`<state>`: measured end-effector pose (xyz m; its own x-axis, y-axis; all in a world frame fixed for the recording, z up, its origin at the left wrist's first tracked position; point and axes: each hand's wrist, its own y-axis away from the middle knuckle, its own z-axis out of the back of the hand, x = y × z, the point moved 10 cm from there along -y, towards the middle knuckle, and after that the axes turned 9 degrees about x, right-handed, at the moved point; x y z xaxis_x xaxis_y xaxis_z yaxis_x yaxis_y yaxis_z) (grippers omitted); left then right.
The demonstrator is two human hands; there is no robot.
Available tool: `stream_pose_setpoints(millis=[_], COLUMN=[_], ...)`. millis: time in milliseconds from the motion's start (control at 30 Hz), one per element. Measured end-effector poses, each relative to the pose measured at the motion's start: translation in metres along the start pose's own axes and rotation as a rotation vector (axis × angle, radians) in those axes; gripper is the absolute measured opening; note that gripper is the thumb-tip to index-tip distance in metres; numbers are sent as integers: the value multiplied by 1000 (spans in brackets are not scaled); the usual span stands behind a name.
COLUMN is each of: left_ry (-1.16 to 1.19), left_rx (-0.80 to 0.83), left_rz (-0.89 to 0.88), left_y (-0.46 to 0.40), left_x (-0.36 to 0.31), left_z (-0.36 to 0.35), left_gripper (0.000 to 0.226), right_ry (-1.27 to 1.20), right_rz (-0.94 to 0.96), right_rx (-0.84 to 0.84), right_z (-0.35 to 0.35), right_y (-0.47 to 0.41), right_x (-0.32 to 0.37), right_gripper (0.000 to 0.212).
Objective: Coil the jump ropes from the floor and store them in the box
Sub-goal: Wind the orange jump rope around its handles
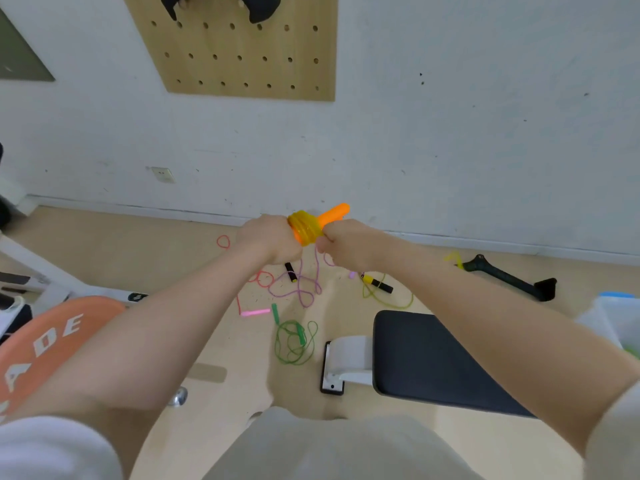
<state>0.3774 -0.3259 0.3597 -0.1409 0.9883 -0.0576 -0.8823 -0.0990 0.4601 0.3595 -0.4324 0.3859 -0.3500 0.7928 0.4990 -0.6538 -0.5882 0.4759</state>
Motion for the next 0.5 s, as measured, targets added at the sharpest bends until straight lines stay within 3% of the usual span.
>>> stream_pose_setpoints(millis=[133,200,300,433,467,500], left_ry=[455,694,851,656,575,482], left_rx=[99,164,292,329,342,364], left_rz=[-48,-141,-305,-481,-505,-534], left_y=[1,9,25,48,55,63], left_x=[-4,-16,-35,-48,-51,-56], left_z=[2,3,3,11,13,13], left_gripper=[17,23,26,26,26,26], right_ry=[-618,-718,-587,-536,-419,-220], right_rz=[111,212,283,307,257,144], right_rx=[59,93,74,166,181,311], right_z=[-13,-20,-22,-26,-34,-51], right_y=[2,5,8,15,2,-5], right_x=[-16,-23,-26,-29,-35,-41], right_gripper=[35,42,46,42,41,40])
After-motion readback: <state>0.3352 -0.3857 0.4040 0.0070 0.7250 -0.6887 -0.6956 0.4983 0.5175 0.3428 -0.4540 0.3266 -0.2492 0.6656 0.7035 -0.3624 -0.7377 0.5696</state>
